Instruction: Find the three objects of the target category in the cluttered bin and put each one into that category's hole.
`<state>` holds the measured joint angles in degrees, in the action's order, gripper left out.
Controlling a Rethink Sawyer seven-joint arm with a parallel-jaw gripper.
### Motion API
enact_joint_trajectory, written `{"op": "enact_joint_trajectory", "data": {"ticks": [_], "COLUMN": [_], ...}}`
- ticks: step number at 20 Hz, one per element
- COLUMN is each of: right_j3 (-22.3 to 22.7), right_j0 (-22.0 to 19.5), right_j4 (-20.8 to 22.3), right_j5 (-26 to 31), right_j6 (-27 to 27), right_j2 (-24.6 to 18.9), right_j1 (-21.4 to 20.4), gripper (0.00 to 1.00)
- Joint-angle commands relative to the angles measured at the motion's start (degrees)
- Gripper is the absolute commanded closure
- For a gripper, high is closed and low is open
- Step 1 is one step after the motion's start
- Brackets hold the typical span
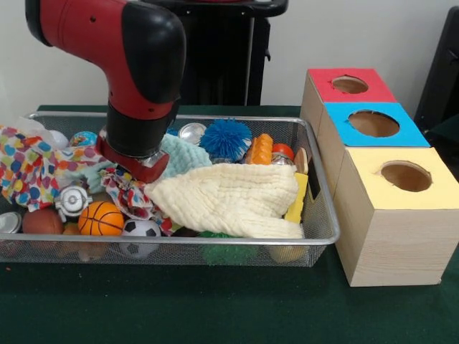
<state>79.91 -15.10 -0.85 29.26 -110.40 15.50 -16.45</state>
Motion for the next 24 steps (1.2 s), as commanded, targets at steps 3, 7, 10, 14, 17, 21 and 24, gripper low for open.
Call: {"op": "enact_joint_trajectory", "data": {"ticks": [3,7,10,14,17,21,24], "right_j3": [8.1,10.4,11.9,12.9,12.5,11.6,10.2], "right_j0": [-2.3,-1.7,-2.9,-4.3,-4.4,-3.6,-2.3], "right_j4": [4.2,4.7,4.3,4.1,4.4,4.3,4.3], "right_j5": [-12.4,-11.8,-11.9,-11.7,-12.0,-11.7,-10.3], "right_j6": [-0.5,-1.4,-1.3,-0.9,-1.4,-2.6,-3.3], "right_j2": [-11.5,-12.6,-15.2,-18.0,-19.0,-19.2,-17.9], "right_j1": [-7.0,-10.9,-12.2,-13.1,-12.3,-11.4,-10.7], "gripper": [1.0,1.0,1.0,1.0,1.0,1.0,1.0]}}
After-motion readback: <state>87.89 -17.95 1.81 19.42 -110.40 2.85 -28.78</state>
